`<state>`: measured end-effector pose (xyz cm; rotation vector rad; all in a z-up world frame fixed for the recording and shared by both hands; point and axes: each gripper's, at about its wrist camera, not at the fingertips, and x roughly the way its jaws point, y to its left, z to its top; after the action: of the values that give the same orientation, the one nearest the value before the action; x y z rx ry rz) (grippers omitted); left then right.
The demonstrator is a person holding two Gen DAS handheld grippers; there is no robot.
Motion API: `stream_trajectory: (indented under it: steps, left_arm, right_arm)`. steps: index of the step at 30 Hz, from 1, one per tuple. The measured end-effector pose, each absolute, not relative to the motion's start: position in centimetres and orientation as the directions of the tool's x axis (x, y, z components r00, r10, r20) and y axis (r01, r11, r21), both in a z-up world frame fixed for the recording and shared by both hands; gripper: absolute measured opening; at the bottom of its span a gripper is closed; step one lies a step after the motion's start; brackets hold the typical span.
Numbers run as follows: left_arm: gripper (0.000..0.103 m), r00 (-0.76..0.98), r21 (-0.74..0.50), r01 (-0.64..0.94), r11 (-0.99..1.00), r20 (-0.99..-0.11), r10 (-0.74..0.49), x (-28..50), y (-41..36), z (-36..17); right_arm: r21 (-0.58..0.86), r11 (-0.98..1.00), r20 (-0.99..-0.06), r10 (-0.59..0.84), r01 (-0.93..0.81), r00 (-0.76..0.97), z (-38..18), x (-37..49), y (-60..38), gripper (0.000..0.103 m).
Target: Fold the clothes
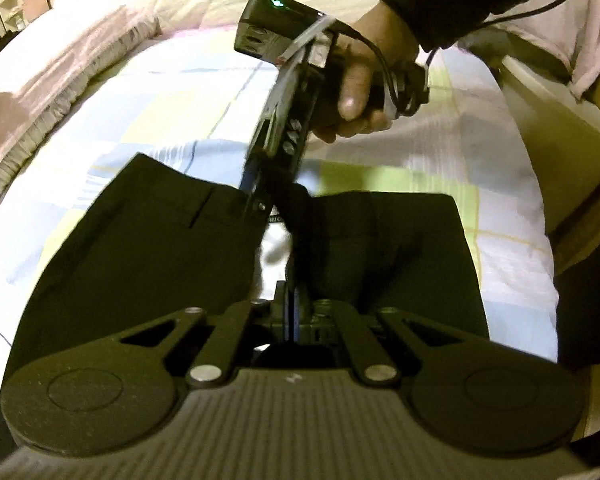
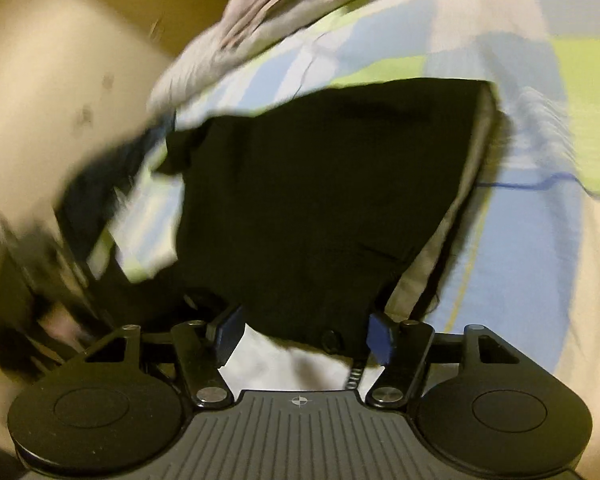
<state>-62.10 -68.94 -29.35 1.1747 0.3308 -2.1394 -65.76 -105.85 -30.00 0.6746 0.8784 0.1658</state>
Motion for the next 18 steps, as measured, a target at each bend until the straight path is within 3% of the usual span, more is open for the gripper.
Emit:
stream_trajectory:
  steps: [2,3,4,5,7,18]
  left_arm:
    - [0.0,-0.369,0.098,0.654,-0.75,-0.824,-0.43,-62.1,-68.6,-29.4]
    - [0.0,-0.368,0.1,0.655,-0.749,-0.823,-0.432,-62.0,-68.4,-29.3]
    - [0.0,-0.369,0.102,0.66,-0.744,-0.819,-0.44,-61.9,-68.4,-28.9]
    - [0.0,-0.37,0.104,0.665,-0.74,-0.814,-0.447,-61.9,-68.3,-28.5]
    - [0.0,-0.367,0.121,0.664,-0.738,-0.807,-0.463,-61.8,-68.2,-27.8]
    - [0.002,-0.266,0.184,0.686,-0.704,-0.837,-0.478,-62.8,-71.8,-31.7]
  right_arm:
    - [0.549,0.831,-0.676,0.379,0.089,0.632,-30.1,-65.6,-104.8,0.066]
    - [0.538,0.839,-0.681,0.378,0.079,0.627,-30.0,-65.7,-104.7,0.057]
    - [0.56,0.824,-0.685,0.403,0.085,0.607,-29.8,-65.6,-104.9,0.026]
    - [0.606,0.79,-0.676,0.45,0.093,0.583,-29.6,-65.7,-105.4,0.009]
    - [0.711,0.694,-0.622,0.543,0.114,0.564,-28.9,-66.0,-106.8,0.004]
    - [0.747,0.538,-0.653,0.482,0.391,0.584,-32.2,-68.0,-109.9,0.004]
